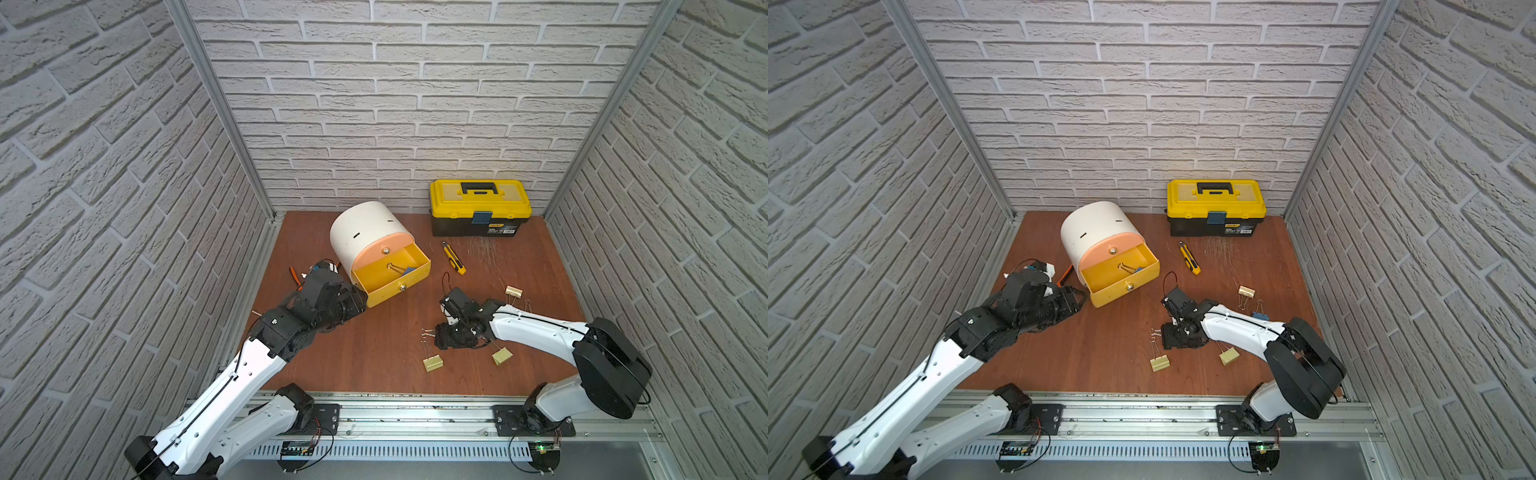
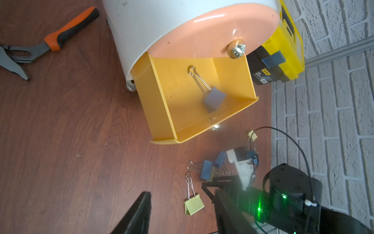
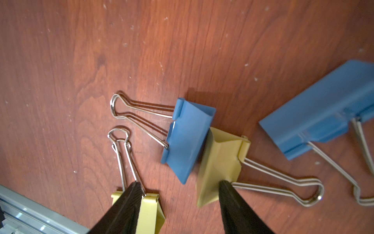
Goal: Put the binder clips in the drawer according to color
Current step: Adjust the binder clip at the center of the board.
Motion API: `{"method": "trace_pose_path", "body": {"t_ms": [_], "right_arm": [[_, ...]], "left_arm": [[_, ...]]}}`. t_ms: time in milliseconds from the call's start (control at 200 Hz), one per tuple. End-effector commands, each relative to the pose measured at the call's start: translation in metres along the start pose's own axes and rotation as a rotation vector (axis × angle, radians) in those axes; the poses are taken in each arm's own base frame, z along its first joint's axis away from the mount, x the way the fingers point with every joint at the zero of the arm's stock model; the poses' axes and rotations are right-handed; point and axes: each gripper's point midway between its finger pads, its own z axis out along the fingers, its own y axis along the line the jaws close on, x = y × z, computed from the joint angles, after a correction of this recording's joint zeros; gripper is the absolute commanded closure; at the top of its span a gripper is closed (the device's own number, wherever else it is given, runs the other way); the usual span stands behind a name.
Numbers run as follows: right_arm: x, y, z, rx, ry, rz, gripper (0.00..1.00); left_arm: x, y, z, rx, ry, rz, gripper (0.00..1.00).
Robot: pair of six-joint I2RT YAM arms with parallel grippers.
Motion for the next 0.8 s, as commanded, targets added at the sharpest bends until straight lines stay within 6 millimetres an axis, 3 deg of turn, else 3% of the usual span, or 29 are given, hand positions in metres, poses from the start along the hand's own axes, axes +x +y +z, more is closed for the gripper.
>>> {"method": "trace_pose_path", "body": {"t_ms": [0,245,560,795], "right_arm": [[-0.007,0.002,-0.014,0.01,-0.04,-0.042,0.36],[-0.024,-0.021,-0.043,0.114,-0.13,-0.046,0.32],[-0.047,-0.064,-0.046,0.308,-0.109,-0.042,0.3],[-0.036,-0.083,-0.037,0.361,-0.041,-0.054,0.29]], "left_arm": [[-0.003,0.001,0.0,0.005,-0.024,-0.002,0.44],[-0.002,0.002,-0.001,0.002,-0.022,0.001,0.45],[-0.002,0.002,-0.003,0.005,-0.024,0.0,0.44],[-0.005,0.005,-0.007,0.003,-0.044,-0.007,0.44]]}}
